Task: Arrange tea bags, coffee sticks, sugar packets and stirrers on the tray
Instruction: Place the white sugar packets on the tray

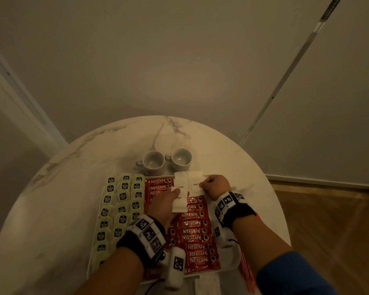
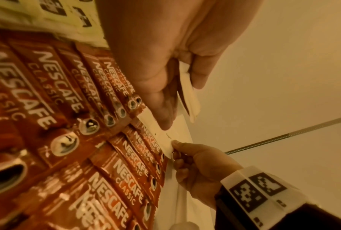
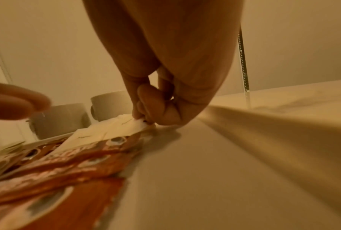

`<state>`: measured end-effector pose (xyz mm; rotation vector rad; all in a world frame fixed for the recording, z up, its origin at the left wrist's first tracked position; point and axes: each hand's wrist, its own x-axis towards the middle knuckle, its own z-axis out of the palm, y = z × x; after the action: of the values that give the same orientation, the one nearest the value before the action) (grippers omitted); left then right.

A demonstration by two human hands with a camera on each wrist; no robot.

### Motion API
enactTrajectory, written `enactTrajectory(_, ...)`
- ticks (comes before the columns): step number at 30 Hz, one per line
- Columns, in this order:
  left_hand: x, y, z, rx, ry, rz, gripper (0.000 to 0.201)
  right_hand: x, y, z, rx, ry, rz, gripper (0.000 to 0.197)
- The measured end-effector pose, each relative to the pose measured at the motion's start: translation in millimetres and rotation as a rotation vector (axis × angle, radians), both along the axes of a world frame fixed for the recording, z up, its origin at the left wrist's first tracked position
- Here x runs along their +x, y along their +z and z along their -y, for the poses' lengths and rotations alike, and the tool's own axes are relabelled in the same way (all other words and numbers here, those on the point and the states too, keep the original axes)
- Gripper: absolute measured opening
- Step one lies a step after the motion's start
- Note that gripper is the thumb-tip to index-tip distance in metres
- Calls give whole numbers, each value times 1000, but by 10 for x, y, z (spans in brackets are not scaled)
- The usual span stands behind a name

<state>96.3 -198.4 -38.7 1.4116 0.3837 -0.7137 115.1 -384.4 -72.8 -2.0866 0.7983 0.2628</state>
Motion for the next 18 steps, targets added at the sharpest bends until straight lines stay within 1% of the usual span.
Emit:
enactTrajectory(2,59,-37,45,-16,16,-40,43,4,-20,-12,-21,12,1,23)
enactTrajectory(6,166,-109,110,11,-23,-45,44,4,-31,-13,-37,14,-1,22)
enactTrajectory(12,258,-258,145,114,-88,22,46,6,-35,-2,-51,16,-6,23)
enactTrajectory(14,283,-265,147,121,-96,25,47,6,-42,0,-66,21,0,23)
enactTrajectory(18,339,-290,150,179,-155,89,46,8,-48,1,-83,13,-3,25)
